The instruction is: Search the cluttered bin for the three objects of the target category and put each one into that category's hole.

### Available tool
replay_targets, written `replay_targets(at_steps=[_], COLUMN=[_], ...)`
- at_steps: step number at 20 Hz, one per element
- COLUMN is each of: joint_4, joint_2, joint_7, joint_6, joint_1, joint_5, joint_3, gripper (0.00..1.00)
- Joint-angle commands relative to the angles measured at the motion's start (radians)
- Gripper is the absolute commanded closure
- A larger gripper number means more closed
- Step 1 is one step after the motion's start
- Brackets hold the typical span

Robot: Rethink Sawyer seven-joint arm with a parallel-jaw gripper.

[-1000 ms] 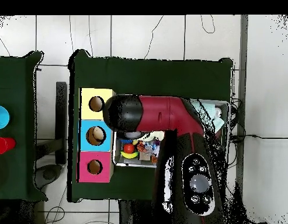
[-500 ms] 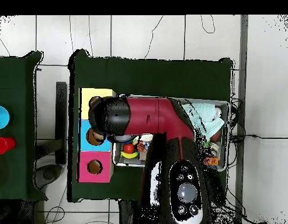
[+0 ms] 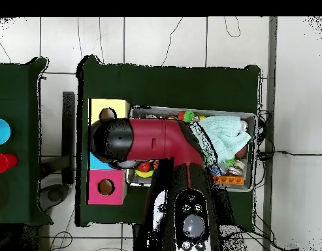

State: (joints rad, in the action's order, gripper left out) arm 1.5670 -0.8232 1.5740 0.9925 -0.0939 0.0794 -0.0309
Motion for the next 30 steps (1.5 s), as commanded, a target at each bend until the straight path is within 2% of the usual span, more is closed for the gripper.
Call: replay_targets(at_steps=[1,8,12,21,25,30], joint_4=[0.137,0.188,0.185,0.124,0.112,0.136], joint_2=[0.011,0.013,0.021,0.040,0.053,0.059], joint_7=[0.281,0.289,0.297,0.309,0.332,0.342], joint_6=[-0.059,-0.146,-0.154,-0.087,-0.096,-0.140], joint_1=[0.015,0.033,0.054,0.108,0.136,0.153], joint_5=[-0.054,-0.089,-0.098,-0.120,-0.137,-0.155], joint_3=[0.031,0.052,0.066,0.101,0.111,0.121], gripper=[1.00,1.00,1.00,1.00,1.00,1.00])
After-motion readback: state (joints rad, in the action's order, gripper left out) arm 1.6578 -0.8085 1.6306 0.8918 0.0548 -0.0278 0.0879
